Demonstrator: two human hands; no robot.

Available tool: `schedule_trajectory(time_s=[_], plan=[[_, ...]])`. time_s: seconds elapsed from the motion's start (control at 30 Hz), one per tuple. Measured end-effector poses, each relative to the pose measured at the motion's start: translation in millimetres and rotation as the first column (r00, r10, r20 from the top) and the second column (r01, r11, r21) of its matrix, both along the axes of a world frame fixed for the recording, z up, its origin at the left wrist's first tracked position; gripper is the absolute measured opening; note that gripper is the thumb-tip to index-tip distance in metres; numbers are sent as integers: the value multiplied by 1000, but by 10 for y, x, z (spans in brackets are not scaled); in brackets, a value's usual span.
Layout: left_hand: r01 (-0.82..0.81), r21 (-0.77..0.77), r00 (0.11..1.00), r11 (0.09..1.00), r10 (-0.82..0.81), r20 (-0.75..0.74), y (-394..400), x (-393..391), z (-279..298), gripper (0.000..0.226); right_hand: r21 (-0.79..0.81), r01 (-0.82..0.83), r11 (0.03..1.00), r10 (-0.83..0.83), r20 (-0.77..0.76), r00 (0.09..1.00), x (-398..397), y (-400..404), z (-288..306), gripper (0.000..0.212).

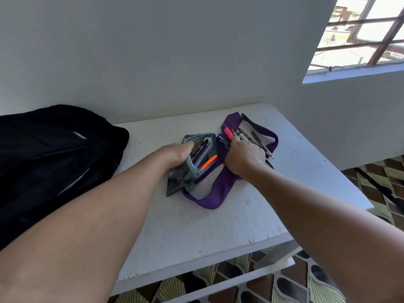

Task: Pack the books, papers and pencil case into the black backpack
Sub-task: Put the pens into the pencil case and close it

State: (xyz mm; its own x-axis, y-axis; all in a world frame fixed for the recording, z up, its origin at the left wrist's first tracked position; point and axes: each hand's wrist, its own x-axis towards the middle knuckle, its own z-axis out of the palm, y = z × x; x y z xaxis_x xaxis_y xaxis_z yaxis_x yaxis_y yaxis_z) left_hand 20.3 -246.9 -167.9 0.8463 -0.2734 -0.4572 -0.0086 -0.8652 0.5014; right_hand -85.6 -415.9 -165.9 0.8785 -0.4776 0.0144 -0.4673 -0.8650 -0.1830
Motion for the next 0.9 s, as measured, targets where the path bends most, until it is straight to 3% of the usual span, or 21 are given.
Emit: schedule_trajectory(time_s=[0.13,0.23,0.3,0.37,0.43,0.53,0.6,0.7,0.77,0.83,0.9], plan=[[9,-13,1000,1000,-9,1,0,23,-15,80,384,83,920,-180,224,958,112,12,127,12],[27,-17,1000,999,-27,-1,6,31,-12,85,739,33,673,-396,322,860,187,123,137,21],[28,-21,1000,999,-28,-1,14,32,-13,85,841,22,540,-502,301,811,218,207,87,25],[26,-25,1000,999,-26,-3,20,23,-17,83,801,14,598,-487,349,800,194,234,49,21],[26,-27,1000,999,-26,-11,26,15,-12,85,668,2,744,-386,427,818,163,164,31,12],[19,-32,1000,999,-19,-8,11,2,-18,82,451,39,892,-198,311,930,105,29,38,21],[14,-25,1000,1000,-14,4,-6,-4,-16,76,453,62,889,-210,286,935,83,-22,34,27],[12,-25,1000,1000,-12,2,-1,-7,-10,76,558,10,830,-316,455,832,82,-22,97,20],[8,-33,1000,999,-8,-1,-9,5,-17,76,694,-44,719,-440,503,744,181,15,175,17],[-5,-39,1000,999,5,-4,-18,25,-31,78,879,-81,470,-607,389,693,331,93,195,10],[-33,-44,999,999,32,-31,-10,55,-49,88,976,-61,210,-623,182,761,418,233,78,15]])
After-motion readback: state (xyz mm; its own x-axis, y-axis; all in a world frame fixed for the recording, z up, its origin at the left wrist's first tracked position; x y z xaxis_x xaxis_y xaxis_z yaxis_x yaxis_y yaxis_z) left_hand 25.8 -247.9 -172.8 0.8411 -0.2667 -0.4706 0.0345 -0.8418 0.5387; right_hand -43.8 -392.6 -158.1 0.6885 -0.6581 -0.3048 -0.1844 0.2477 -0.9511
